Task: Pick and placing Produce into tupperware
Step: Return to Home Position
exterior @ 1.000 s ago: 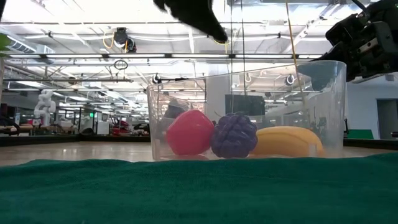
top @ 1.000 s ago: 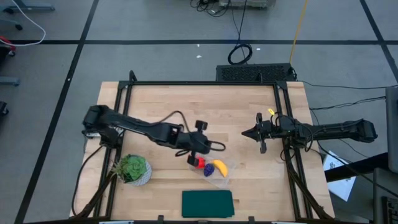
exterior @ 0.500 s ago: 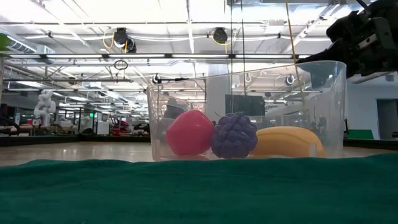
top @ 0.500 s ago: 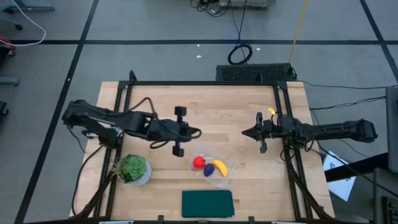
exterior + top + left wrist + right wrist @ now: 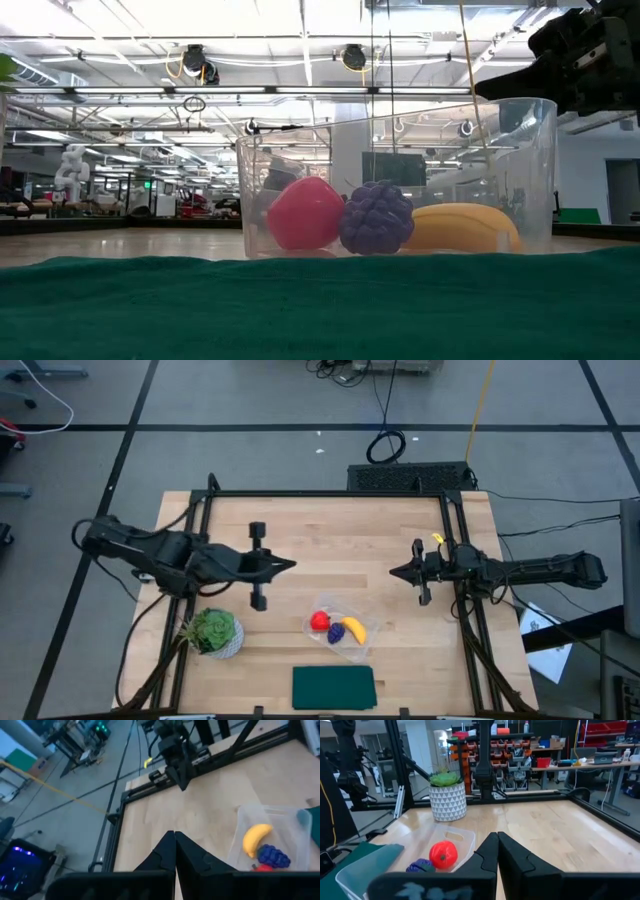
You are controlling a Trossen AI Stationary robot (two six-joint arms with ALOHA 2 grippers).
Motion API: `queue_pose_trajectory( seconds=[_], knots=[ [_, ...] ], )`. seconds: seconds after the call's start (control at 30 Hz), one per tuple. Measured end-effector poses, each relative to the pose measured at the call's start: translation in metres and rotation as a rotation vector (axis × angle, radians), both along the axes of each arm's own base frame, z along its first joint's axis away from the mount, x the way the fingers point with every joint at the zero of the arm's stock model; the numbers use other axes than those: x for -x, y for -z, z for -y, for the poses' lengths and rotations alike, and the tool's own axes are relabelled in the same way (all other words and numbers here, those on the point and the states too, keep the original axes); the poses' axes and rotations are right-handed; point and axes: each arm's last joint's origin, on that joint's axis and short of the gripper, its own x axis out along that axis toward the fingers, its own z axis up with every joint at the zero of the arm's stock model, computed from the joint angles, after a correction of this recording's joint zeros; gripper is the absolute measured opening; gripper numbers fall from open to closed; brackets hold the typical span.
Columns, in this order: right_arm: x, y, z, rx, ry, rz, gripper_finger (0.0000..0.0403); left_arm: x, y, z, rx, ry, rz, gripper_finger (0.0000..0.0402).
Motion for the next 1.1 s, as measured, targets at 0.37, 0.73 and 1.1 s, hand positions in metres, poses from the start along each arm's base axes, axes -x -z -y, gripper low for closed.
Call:
queue_pose_trajectory(
  seconds=[0.37,0.73,1.1],
  knots=[
    [0.000,0.000,0.000,0.000,-0.002,0.001,0.0000,0.049,-0.031,-0.032,-0.013,-0.148,0.114,0.0000],
    [0.000,0.000,0.000,0.000,-0.003,0.000,0.0000,0.109,-0.014,-0.050,0.108,-0.186,0.256,0.0000],
    [0.000,-0.007,0.000,0.006,-0.005,0.071,0.0000,0.115,0.036,-0.042,0.230,0.155,0.376,0.0000]
  ],
)
